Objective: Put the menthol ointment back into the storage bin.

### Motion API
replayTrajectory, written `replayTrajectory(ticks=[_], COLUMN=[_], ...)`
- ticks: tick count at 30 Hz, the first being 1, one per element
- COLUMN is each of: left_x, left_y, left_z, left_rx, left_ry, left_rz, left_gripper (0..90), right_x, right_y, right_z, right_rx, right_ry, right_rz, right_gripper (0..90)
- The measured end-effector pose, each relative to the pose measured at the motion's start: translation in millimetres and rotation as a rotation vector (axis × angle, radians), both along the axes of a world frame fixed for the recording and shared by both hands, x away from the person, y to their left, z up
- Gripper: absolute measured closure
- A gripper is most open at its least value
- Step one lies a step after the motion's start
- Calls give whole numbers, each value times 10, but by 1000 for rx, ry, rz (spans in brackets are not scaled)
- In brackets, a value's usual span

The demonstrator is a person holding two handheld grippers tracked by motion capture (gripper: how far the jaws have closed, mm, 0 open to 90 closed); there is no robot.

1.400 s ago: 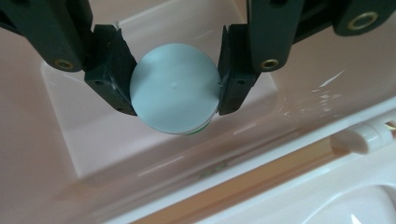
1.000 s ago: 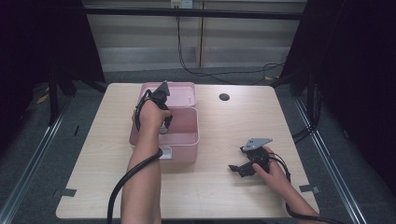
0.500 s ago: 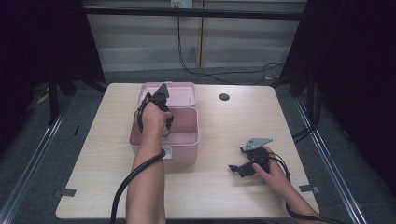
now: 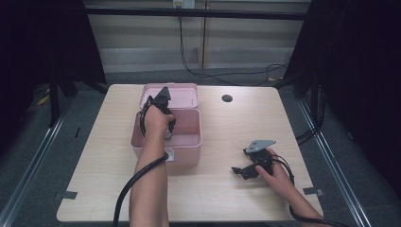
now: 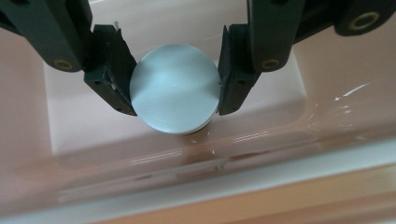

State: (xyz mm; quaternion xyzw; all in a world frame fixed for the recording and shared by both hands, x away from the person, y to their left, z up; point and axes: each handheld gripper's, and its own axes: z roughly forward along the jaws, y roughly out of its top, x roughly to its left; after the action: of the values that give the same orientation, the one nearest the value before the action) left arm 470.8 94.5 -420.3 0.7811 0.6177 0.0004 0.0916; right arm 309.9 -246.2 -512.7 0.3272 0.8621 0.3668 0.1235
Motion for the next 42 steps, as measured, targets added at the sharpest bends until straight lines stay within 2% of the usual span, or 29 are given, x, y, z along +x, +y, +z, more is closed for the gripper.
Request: replayTrajectory(ticks=[8, 15, 20, 21, 25, 31, 35, 42], left_x=[-7, -10, -14, -13, -24, -32, -45, -62], left_y=[0, 5, -7, -6, -21, -13, -14, -9], left_z=[-13, -22, -32, -25, -8, -4, -15, 26], left_rx=[0, 5, 3, 13, 14, 13, 4, -2], left_ry=[-21, -24, -45, -48, -62, -51, -62, -52], left_rz=[13, -2, -22, -39, -35, -45, -34, -30], left_gripper=[500, 498, 489, 489, 489, 489, 483, 467], right_x=[0, 0, 0, 0, 0, 0, 0, 0], right_y=[0, 0, 0, 0, 0, 0, 0, 0], right_z=[0, 0, 0, 0, 0, 0, 0, 0], right_rx=[0, 0, 0, 0, 0, 0, 0, 0], right_ry=[0, 0, 0, 0, 0, 0, 0, 0], right_rz=[0, 0, 0, 0, 0, 0, 0, 0], right_gripper=[75, 75, 75, 75, 75, 75, 75, 75])
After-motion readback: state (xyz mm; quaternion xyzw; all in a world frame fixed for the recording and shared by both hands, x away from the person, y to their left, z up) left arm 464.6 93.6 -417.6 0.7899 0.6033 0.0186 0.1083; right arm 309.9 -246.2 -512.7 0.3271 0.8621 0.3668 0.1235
